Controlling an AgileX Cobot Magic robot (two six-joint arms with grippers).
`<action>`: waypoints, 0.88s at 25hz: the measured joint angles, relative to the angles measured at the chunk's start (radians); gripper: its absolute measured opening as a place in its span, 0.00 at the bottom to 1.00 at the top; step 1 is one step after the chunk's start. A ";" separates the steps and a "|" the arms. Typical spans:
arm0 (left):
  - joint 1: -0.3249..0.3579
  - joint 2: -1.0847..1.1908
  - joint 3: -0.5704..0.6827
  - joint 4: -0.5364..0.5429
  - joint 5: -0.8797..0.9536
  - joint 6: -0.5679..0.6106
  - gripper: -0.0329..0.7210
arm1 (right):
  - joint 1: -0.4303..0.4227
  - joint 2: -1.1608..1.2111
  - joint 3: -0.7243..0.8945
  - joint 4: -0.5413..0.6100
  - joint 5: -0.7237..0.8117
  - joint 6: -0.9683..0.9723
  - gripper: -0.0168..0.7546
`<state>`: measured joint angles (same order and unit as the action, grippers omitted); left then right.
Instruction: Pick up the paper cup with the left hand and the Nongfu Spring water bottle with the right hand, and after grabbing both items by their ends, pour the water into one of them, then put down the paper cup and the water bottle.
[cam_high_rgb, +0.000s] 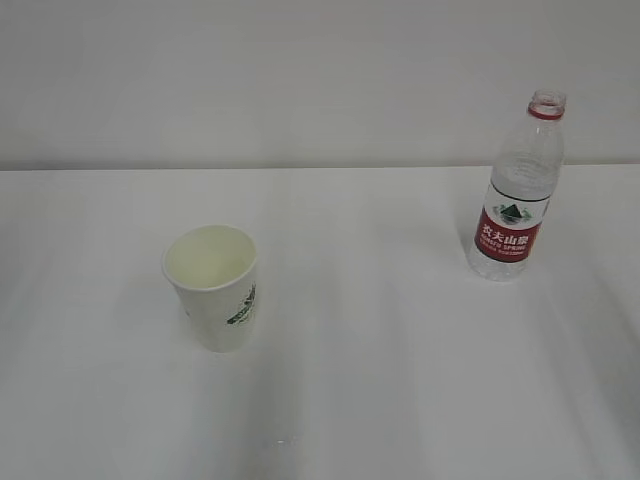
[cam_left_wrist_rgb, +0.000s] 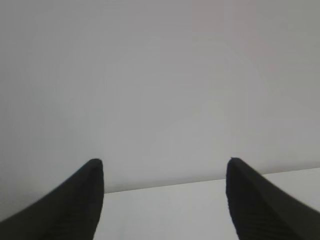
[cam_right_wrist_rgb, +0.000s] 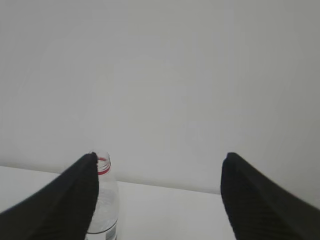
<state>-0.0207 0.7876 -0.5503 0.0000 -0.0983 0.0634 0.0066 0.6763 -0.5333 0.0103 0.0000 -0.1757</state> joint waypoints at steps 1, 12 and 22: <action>0.000 0.019 0.000 0.000 -0.015 0.000 0.78 | 0.000 0.017 0.000 0.000 -0.025 0.000 0.77; 0.002 0.231 0.000 0.000 -0.209 0.002 0.77 | 0.000 0.216 0.000 0.000 -0.171 0.000 0.77; -0.070 0.414 0.025 -0.011 -0.283 0.002 0.76 | 0.000 0.380 0.011 -0.044 -0.287 0.023 0.77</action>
<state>-0.0905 1.2014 -0.5253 -0.0109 -0.3813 0.0655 0.0066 1.0559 -0.5221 -0.0333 -0.2872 -0.1529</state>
